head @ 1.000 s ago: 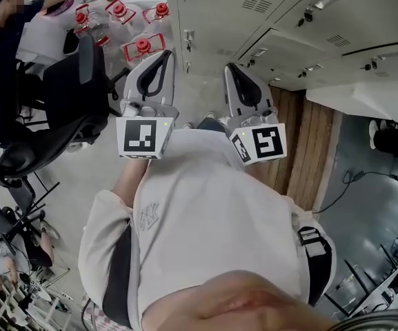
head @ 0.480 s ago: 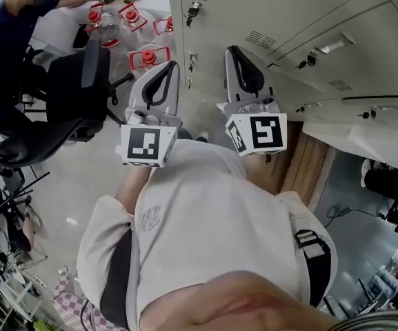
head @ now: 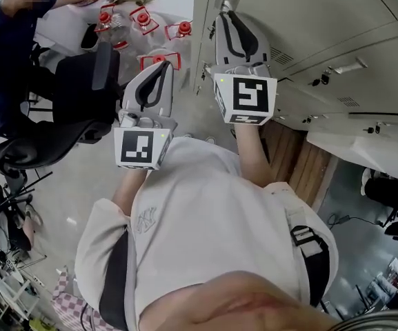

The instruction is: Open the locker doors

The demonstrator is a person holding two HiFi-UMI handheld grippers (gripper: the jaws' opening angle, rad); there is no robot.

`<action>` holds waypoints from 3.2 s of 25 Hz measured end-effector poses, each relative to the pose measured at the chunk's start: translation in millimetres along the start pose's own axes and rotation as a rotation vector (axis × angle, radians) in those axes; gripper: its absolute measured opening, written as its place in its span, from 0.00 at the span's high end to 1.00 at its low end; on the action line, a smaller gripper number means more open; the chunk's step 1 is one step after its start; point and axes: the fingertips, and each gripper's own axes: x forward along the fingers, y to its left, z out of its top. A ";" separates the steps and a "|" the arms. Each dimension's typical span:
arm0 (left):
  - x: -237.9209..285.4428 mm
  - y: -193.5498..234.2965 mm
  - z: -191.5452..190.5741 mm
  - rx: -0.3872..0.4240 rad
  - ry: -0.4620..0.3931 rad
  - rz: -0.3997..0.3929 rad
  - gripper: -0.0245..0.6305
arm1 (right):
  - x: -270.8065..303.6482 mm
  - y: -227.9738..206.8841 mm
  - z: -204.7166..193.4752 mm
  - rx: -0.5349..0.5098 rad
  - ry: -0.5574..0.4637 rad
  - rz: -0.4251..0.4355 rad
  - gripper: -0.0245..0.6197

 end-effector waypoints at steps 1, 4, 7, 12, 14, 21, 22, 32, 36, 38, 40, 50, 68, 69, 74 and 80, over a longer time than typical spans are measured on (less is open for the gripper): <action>-0.4 4.5 0.7 0.008 -0.011 -0.005 0.96 | 6.7 -0.8 -2.6 0.002 0.012 -0.011 0.93; -3.4 19.1 0.8 0.013 -0.022 0.002 0.96 | 21.2 -5.7 -9.9 0.010 0.041 -0.049 0.87; -6.6 32.9 -0.5 -0.001 -0.012 0.027 0.96 | 30.0 -8.8 -12.2 0.006 0.056 -0.079 0.86; -12.2 41.0 -2.2 -0.028 0.001 0.029 0.96 | 43.5 -4.9 -12.5 0.008 0.069 -0.086 0.86; -14.4 44.1 -2.7 -0.029 -0.004 0.028 0.96 | 45.9 -3.5 -12.0 0.014 0.061 -0.085 0.86; -18.5 40.8 -1.1 -0.032 -0.010 -0.026 0.96 | 19.4 14.9 -2.8 0.054 0.012 -0.041 0.86; -18.3 38.3 -0.8 -0.031 -0.011 -0.040 0.96 | 11.3 19.4 -1.1 0.065 0.000 -0.034 0.86; -30.2 -13.5 -4.2 -0.059 -0.018 -0.266 0.96 | -92.8 47.2 15.7 0.185 -0.081 0.041 0.85; -37.5 -34.6 -7.1 -0.074 -0.017 -0.332 0.96 | -128.4 42.6 17.2 0.236 -0.101 0.032 0.84; -41.0 -41.5 -6.1 -0.070 -0.035 -0.351 0.96 | -143.7 39.9 18.3 0.255 -0.112 0.014 0.83; -43.8 -47.6 -5.6 -0.069 -0.053 -0.368 0.96 | -156.5 37.6 19.1 0.277 -0.121 -0.016 0.82; -48.9 -76.8 1.9 -0.057 -0.071 -0.425 0.96 | -181.8 34.0 23.5 0.155 -0.069 -0.125 0.81; -53.9 -168.9 22.0 -0.052 -0.081 -0.280 0.96 | -256.3 -59.5 20.0 0.145 -0.098 -0.092 0.94; -55.1 -178.6 21.8 -0.055 -0.082 -0.275 0.96 | -261.3 -63.6 18.5 0.144 -0.093 -0.080 0.94; -59.3 -223.8 18.5 -0.065 -0.086 -0.260 0.96 | -286.4 -88.3 10.3 0.128 -0.077 -0.055 0.94; -52.3 -263.0 14.9 -0.070 -0.068 -0.287 0.96 | -288.3 -122.7 4.8 0.072 -0.073 -0.085 0.94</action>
